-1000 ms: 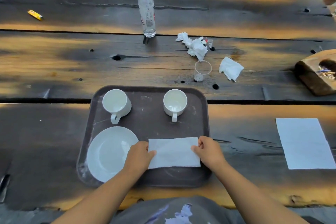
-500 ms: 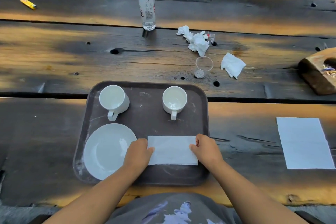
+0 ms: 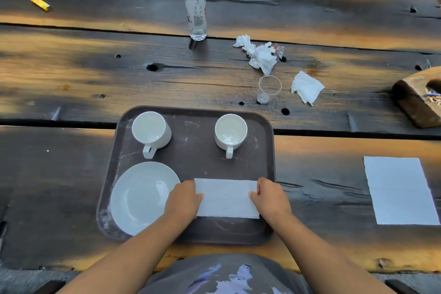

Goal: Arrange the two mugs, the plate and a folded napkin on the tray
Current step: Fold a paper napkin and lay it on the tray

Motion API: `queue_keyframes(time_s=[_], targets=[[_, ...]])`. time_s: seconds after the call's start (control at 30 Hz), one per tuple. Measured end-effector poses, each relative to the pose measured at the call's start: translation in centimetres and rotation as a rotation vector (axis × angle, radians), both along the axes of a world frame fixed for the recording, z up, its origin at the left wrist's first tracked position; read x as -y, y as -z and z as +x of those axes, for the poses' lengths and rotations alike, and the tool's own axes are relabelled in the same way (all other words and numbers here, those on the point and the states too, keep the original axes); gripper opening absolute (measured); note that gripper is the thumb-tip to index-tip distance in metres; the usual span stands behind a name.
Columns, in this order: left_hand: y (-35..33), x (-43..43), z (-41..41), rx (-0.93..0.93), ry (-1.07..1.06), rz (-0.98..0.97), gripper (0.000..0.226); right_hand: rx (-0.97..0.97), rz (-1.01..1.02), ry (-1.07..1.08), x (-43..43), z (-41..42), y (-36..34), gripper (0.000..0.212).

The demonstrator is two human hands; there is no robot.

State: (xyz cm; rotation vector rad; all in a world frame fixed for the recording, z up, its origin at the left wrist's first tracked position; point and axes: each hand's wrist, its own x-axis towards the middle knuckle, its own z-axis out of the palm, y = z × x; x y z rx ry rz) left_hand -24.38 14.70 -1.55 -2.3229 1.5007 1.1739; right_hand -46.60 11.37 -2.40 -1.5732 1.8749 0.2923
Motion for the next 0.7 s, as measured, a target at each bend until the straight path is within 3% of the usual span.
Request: queue_keyframes(time_s=[0.2, 0.4, 0.7], targets=[[0.13, 0.01, 0.06, 0.017, 0.042, 0.005, 0.026, -0.017, -0.014, -0.015, 0.11, 0.30, 0.00, 0.016], [0.22, 0.05, 0.01, 0.051, 0.054, 0.023, 0.023, -0.009, -0.032, -0.035, 0.03, 0.19, -0.05, 0.017], [-0.35, -0.21, -0.03, 0.053, 0.027, -0.010, 0.021, 0.067, -0.046, 0.099, -0.07, -0.37, -0.09, 0.017]])
